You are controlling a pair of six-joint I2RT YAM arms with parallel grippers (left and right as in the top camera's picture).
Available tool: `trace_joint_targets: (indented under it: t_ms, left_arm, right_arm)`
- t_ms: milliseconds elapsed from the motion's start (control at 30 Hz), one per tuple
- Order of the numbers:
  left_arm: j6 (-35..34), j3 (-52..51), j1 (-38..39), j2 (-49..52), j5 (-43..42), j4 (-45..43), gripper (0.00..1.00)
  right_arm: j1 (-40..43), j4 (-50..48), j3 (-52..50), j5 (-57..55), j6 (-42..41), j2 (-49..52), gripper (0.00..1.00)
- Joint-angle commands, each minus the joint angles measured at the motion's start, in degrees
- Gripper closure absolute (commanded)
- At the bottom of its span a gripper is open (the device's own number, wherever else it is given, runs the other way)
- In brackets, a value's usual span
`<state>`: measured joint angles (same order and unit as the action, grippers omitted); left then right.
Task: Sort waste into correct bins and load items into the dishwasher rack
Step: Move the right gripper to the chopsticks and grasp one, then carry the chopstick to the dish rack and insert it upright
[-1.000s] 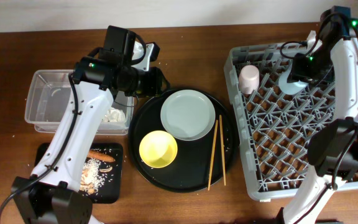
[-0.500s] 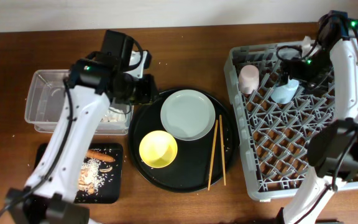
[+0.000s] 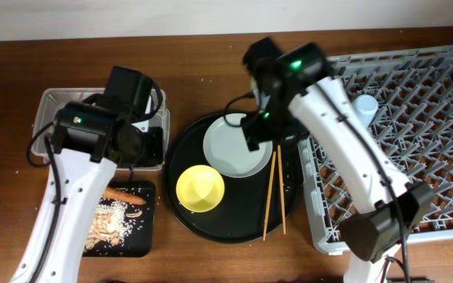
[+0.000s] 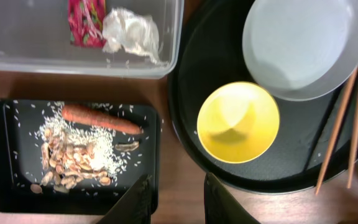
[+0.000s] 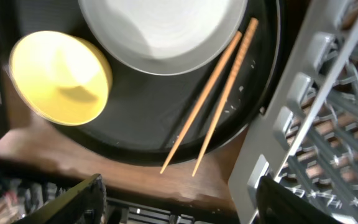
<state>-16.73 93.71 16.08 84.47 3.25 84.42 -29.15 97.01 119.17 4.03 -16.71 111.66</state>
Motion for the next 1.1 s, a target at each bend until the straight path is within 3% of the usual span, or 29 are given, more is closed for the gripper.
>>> trace_joint_targets:
  t_ms: [0, 33, 100, 300, 400, 733, 800, 933, 1067]
  left_arm:
    - [-0.6, -4.2, 0.0, -0.6, 1.1, -2.6, 0.72]
    - [-0.6, -5.3, 0.0, -0.6, 1.1, -4.1, 0.72]
    - [-0.6, -5.8, -1.0, -0.6, 1.7, -8.7, 0.72]
    - [-3.4, -5.9, -6.5, -0.6, 1.7, -13.9, 0.72]
    - [-3.4, -5.9, -6.5, -0.6, 1.7, -13.9, 0.71]
    - [-3.4, -6.5, -6.5, -0.6, 1.7, -13.7, 0.72]
    - [-3.4, -6.5, -6.5, -0.6, 1.7, -13.7, 0.71]
    - [-3.4, -6.5, -6.5, -0.6, 1.7, -13.7, 0.72]
    - [-3.4, -6.5, -6.5, -0.6, 1.7, -13.7, 0.72]
  right_arm:
    - [-0.5, 0.3, -5.7, -5.3, -6.8, -0.6, 0.44]
    - [-0.5, -0.1, -8.0, -4.1, -6.8, -0.6, 0.52]
    - [-0.5, -3.2, -14.4, 1.0, -6.8, -0.6, 0.96]
    - [-0.5, -19.6, -34.0, 5.9, -10.8, -0.6, 0.94]
    - [-0.5, -25.3, -39.9, 5.9, -13.1, -0.6, 0.85]
    - [-0.5, -38.1, -49.1, 4.8, -13.9, -0.6, 0.71]
    - [-0.5, -38.4, -49.2, 4.8, -13.9, -0.6, 0.72]
    - [-0.3, -37.7, -48.6, 6.2, -13.8, -0.6, 0.89]
    - [-0.4, -30.9, -43.1, 6.3, -11.7, -0.8, 0.96]
